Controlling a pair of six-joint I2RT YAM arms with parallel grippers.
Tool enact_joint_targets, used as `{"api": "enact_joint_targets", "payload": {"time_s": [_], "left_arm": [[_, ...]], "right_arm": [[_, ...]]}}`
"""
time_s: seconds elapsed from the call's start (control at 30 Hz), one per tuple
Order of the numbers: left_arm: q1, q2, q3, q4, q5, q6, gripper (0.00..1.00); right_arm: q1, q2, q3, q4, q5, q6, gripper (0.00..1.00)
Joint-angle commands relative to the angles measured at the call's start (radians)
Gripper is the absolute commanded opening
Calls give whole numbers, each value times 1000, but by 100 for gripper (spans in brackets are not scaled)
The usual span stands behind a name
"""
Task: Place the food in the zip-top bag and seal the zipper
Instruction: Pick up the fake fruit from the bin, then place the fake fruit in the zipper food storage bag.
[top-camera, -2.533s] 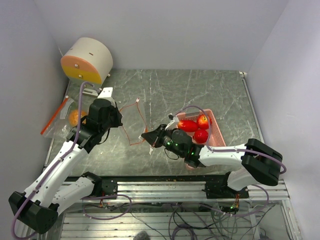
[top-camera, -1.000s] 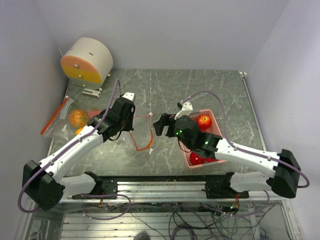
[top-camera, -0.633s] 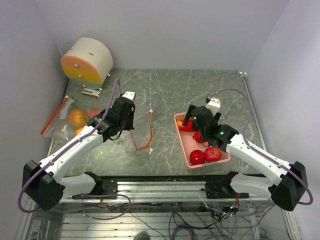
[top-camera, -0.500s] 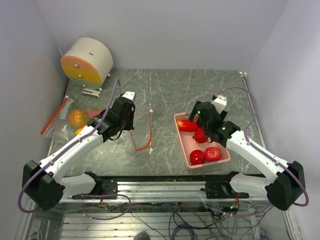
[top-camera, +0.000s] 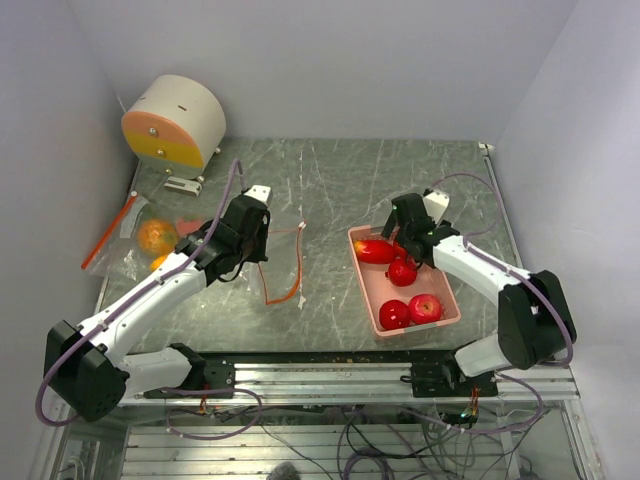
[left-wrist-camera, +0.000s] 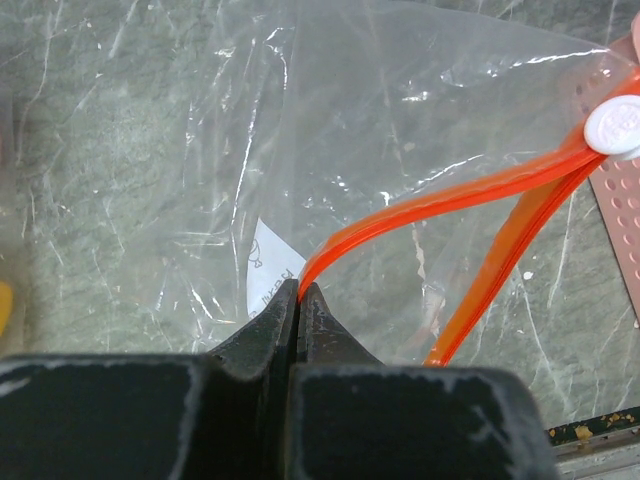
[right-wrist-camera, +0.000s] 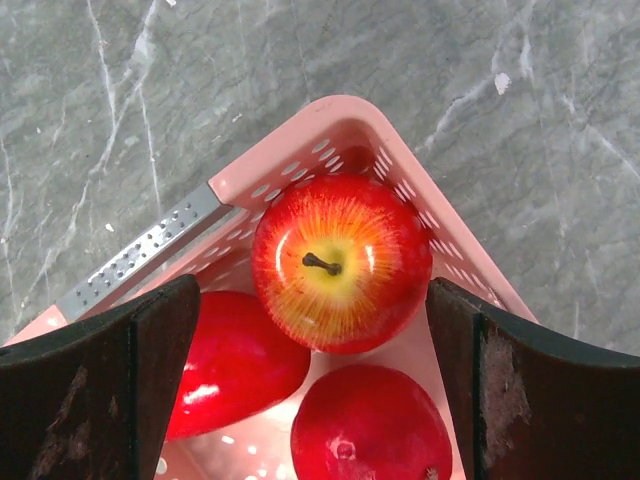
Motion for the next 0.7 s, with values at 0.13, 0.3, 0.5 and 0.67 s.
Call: {"api": "enact_joint_targets", "payload": {"time_s": [0.13, 0.3, 0.5, 0.67], "left_arm": [[-4, -24, -6, 31, 26, 19, 7], [-5, -22, -5, 28, 25, 23, 7], [-5, -25, -10, 25, 22, 22, 7], [-5, -28, -10, 20, 14, 24, 7]], "right_arm": [[-24, 74, -20, 71, 42, 28, 95], [-27, 140, -5, 77, 64, 38, 95], [-29, 160, -3, 78, 92, 55, 89], [-29, 118, -27, 87, 108, 48, 63]]}}
